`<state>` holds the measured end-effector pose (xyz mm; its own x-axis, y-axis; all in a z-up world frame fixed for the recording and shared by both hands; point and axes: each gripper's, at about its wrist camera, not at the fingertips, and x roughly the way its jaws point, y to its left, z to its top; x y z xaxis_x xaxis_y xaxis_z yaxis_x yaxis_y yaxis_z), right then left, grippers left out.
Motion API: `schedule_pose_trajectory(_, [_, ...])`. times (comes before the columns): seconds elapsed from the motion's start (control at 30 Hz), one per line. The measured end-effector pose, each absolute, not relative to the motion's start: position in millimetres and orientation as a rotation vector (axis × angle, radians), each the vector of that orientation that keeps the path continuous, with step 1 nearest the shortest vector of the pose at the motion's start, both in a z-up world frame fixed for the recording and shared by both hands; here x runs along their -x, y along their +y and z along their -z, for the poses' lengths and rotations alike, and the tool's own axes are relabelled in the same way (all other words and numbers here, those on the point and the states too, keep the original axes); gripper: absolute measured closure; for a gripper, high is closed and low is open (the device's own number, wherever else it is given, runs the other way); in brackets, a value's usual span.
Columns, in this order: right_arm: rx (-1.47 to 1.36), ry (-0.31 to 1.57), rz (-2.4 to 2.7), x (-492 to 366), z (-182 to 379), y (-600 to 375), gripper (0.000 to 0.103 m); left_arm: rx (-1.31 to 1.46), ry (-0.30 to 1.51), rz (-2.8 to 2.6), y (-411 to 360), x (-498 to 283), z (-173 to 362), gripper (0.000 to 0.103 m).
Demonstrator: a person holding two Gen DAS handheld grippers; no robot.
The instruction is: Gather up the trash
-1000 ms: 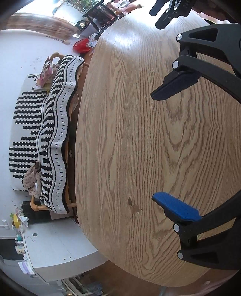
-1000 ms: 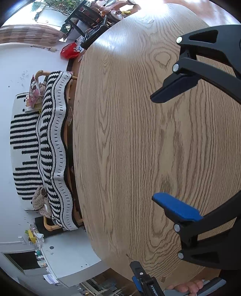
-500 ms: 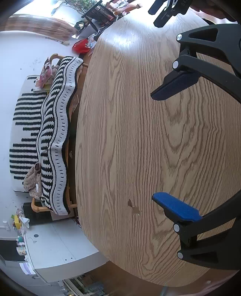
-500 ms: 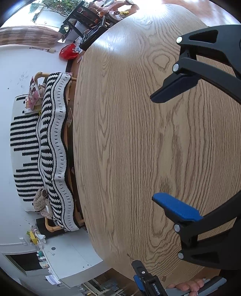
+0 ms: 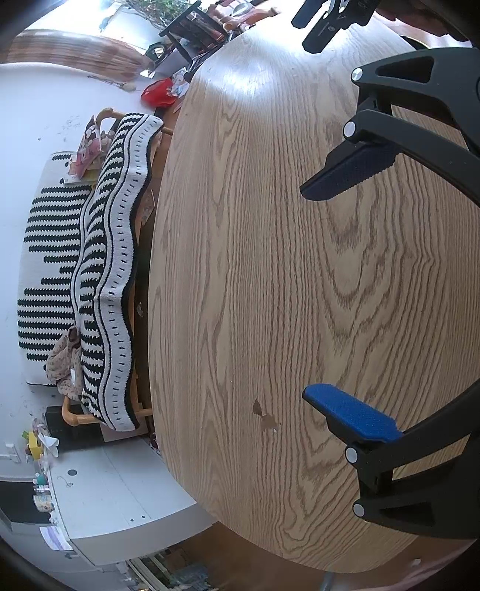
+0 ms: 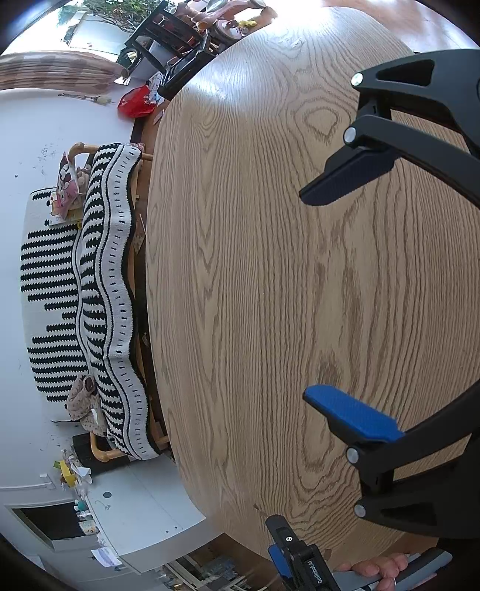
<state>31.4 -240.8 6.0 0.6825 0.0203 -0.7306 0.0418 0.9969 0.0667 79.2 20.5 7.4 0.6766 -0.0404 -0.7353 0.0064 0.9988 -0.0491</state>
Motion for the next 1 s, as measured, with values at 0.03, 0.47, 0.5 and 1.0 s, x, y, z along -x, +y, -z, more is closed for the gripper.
schedule_pose_trajectory(0.03, [-0.082, 0.820, 0.012, -31.0, -6.2, -241.6, 0.009, 0.043, 0.828, 0.025, 20.4, -78.9, -7.2, 0.007])
schedule_pose_trajectory(0.47, [-0.090, 0.815, 0.014, -26.7, -10.8, -244.2, 0.009, 0.043, 0.828, 0.017, 21.0, -77.8, -5.5, 0.007])
schedule_pose_trajectory(0.5, [-0.092, 0.815, 0.014, -26.4, -11.1, -244.2, 0.009, 0.041, 0.829, 0.018, 20.8, -77.8, -5.1, 0.007])
schedule_pose_trajectory(1.0, [-0.092, 0.819, 0.014, -27.7, -11.4, -245.1, 0.009, 0.031, 0.829, 0.020, 18.6, -77.1, -5.1, 0.007])
